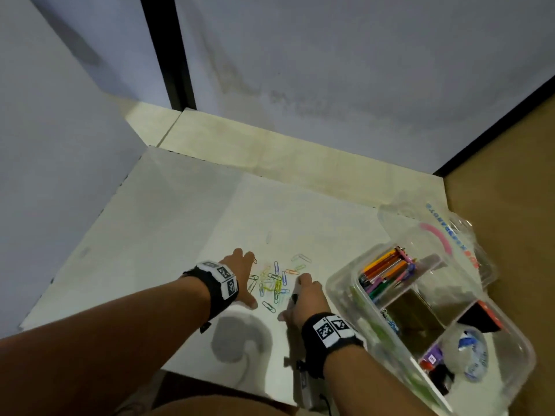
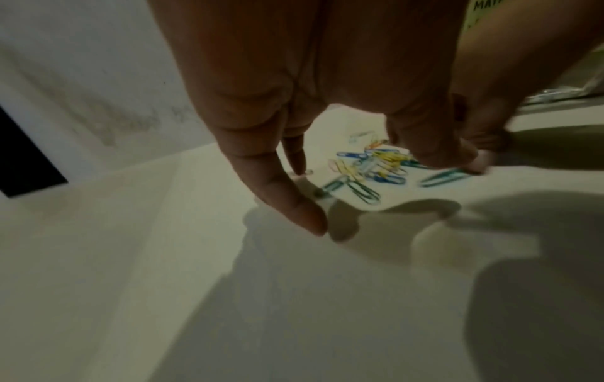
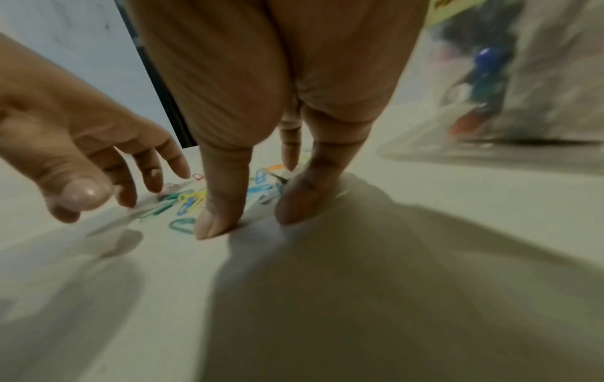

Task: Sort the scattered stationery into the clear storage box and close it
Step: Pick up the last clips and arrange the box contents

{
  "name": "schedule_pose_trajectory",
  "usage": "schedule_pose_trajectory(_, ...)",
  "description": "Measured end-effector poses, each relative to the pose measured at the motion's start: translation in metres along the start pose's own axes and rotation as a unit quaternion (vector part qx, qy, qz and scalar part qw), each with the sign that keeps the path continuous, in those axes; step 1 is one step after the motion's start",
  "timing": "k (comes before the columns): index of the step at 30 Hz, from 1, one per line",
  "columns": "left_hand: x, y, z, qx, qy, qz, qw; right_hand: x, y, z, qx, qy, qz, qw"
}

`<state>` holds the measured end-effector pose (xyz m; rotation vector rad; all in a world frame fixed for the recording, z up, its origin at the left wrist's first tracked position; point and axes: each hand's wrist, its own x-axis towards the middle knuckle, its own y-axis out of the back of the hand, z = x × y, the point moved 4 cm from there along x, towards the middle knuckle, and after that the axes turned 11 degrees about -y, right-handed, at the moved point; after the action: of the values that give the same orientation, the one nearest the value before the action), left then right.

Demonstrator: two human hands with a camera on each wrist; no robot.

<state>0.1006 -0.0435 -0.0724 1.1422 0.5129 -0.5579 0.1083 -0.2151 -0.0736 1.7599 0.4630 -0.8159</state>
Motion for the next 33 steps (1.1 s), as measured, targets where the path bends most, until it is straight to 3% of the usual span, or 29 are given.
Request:
schedule_pose_trajectory(3, 0.006, -0.016, 0.005, -0.026, 0.012, 0.013, 0.999, 0.010, -0.002, -0.017, 0.083, 0.011, 0.015, 0.996)
schedule_pose_trajectory(7, 0.019, -0.020, 0.015, -0.092, 0.015, 0.088, 0.992, 0.027, 0.001, -0.035, 0.107, 0.056, 0.053, 0.991)
schedule_pose_trajectory(10, 0.028, -0.010, 0.007, -0.164, 0.022, 0.149, 0.975, 0.032, 0.013, -0.038, 0.109, 0.093, 0.126, 0.982)
schedule_pose_trajectory(13, 0.033, 0.000, -0.005, -0.201, 0.020, 0.193, 0.960, 0.040, 0.024, -0.026, 0.088, 0.067, 0.217, 0.970)
schedule_pose_trajectory(16, 0.033, 0.009, -0.016, -0.204, 0.006, 0.232, 0.951, 0.046, 0.013, -0.025, 0.073, 0.051, 0.181, 0.980)
schedule_pose_trajectory(19, 0.027, 0.012, -0.034, -0.171, 0.027, 0.262, 0.950, 0.040, -0.007, -0.042, 0.018, 0.089, 0.102, 0.991)
schedule_pose_trajectory(22, 0.020, 0.007, -0.047, -0.133, 0.064, 0.234, 0.961, 0.032, -0.011, -0.062, 0.051, 0.161, 0.051, 0.984)
schedule_pose_trajectory(26, 0.014, 0.006, -0.043, -0.088, 0.028, 0.182, 0.979, 0.049, 0.003, -0.076, 0.070, 0.173, 0.038, 0.982)
schedule_pose_trajectory(29, 0.011, 0.002, -0.046, -0.072, 0.021, 0.170, 0.983, 0.058, 0.005, -0.089, -0.043, 0.184, 0.026, 0.982)
schedule_pose_trajectory(33, 0.009, -0.008, -0.049, -0.062, 0.002, 0.175, 0.983, 0.047, 0.000, -0.095, -0.194, 0.248, 0.013, 0.949)
